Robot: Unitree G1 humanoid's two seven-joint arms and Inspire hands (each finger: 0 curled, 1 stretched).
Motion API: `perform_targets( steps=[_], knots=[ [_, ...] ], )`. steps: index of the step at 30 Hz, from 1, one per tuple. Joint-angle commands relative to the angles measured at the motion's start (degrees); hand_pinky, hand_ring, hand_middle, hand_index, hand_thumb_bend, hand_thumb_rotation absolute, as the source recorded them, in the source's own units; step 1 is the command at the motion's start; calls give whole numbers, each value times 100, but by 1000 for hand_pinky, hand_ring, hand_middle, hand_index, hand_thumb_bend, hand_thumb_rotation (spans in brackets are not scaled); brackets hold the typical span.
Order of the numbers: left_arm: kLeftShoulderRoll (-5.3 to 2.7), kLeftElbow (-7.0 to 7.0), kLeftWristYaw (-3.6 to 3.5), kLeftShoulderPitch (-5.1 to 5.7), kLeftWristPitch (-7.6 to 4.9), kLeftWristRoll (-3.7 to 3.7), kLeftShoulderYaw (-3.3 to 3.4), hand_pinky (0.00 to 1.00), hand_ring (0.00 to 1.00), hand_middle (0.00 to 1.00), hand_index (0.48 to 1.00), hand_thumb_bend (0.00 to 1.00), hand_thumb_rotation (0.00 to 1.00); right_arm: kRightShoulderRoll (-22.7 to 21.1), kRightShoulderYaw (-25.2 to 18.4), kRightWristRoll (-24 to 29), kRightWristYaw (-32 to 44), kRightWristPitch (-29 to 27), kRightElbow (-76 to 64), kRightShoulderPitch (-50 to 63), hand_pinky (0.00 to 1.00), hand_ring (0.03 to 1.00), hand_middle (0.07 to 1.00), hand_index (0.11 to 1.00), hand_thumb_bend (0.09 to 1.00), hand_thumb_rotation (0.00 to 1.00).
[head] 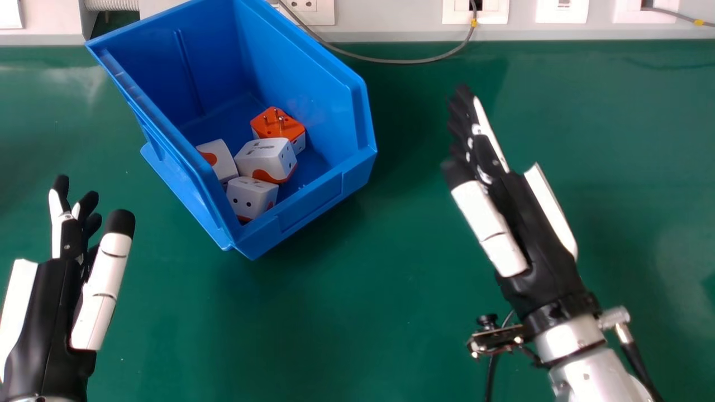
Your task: Pick all objects and put in blue box
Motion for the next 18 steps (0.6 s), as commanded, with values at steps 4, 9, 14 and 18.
perform_targets(
  steps=[4,9,14,18],
  knots=[
    [-5,124,-76,-38,-271,-259,72,902,966,984,977,610,1000,372,-413,1122,338,594,-79,60,1000,1000,1000,1000,417,997],
    [-54,298,-42,-46,-451,-327,69,904,966,984,976,609,1000,611,-715,1833,429,1297,-216,107,1000,1000,1000,1000,418,1000],
    [-92,418,40,-51,-515,-277,68,903,965,983,975,610,1000,652,-860,1798,521,1304,-228,108,1000,1000,1000,1000,415,1000],
    [-84,601,44,-100,-610,-296,69,895,957,977,966,612,1000,648,-961,1479,521,955,-132,152,1000,1000,1000,1000,411,1000]
  ],
)
